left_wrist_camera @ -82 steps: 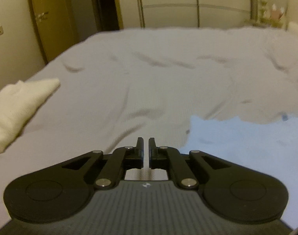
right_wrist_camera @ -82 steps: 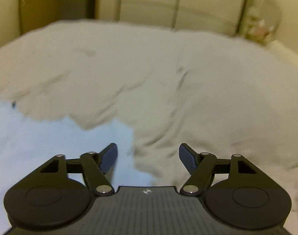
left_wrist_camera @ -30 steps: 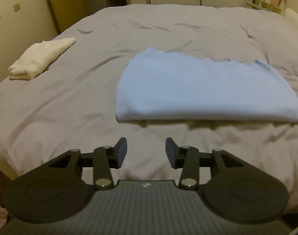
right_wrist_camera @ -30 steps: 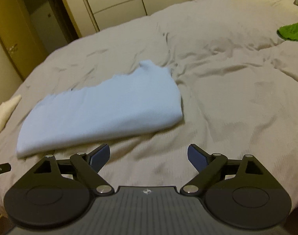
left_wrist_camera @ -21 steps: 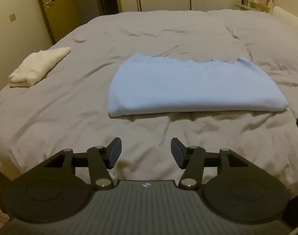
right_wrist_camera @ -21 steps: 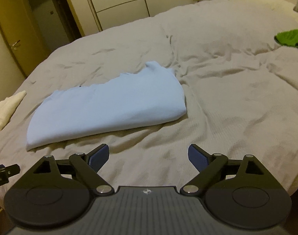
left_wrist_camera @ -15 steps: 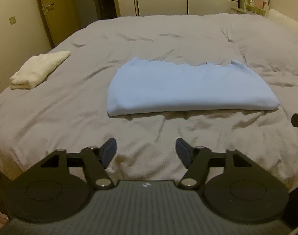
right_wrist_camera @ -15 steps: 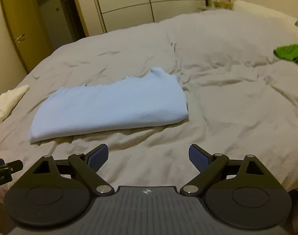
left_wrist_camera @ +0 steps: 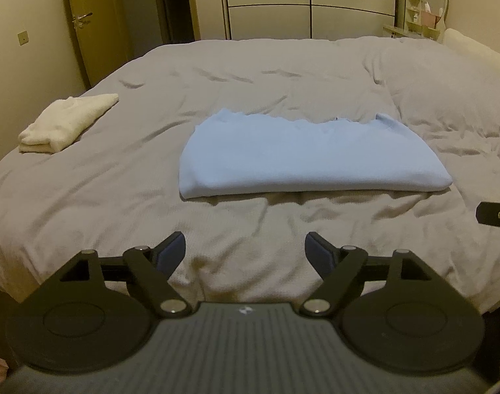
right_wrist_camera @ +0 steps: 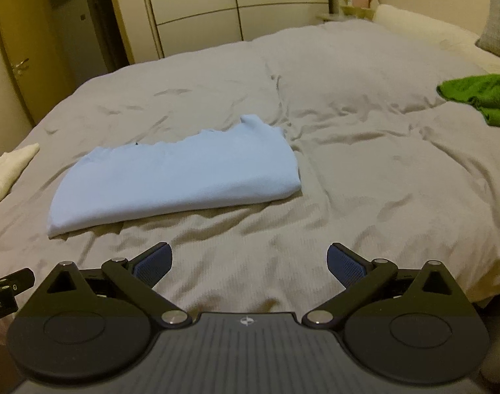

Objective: Fold clothes

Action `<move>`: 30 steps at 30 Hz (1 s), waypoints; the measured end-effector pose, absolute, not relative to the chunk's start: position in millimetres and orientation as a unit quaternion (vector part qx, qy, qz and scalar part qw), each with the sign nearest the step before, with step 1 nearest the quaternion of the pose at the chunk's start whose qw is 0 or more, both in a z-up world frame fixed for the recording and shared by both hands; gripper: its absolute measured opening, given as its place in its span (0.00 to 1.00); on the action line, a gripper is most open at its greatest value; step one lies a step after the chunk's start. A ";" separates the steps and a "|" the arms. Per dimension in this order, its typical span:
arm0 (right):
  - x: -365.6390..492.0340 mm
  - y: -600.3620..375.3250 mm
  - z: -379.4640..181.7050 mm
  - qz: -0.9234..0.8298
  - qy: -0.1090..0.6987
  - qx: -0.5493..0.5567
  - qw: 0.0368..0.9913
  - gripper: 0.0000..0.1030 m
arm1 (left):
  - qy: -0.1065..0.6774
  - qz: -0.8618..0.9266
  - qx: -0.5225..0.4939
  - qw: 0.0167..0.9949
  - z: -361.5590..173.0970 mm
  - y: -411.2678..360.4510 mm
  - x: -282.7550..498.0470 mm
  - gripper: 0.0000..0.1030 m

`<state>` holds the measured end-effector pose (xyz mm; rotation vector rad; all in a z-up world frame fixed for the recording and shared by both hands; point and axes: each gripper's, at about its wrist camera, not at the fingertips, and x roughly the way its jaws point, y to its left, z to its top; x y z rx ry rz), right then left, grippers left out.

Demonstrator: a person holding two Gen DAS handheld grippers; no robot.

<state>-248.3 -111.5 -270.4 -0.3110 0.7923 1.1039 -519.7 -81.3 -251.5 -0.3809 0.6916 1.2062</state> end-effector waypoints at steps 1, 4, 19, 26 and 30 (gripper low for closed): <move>-247.9 -111.7 -270.5 0.507 0.367 -0.142 0.767 1.00 | 0.316 0.552 -0.175 0.751 -251.5 -81.3 -519.8 0.76; -247.3 -111.9 -271.4 0.505 0.370 -0.145 0.766 1.00 | 0.316 0.552 -0.178 0.751 -252.1 -81.0 -520.0 0.77; -242.2 -97.1 -287.0 0.495 0.392 -0.160 0.759 1.00 | 0.320 0.544 -0.193 0.751 -261.6 -67.9 -522.4 0.81; -243.0 -87.3 -292.7 0.490 0.391 -0.176 0.759 1.00 | 0.330 0.543 -0.204 0.745 -271.8 -57.8 -520.4 0.81; -241.0 -80.2 -299.1 0.486 0.397 -0.182 0.757 1.00 | 0.337 0.543 -0.210 0.740 -278.6 -50.9 -518.6 0.81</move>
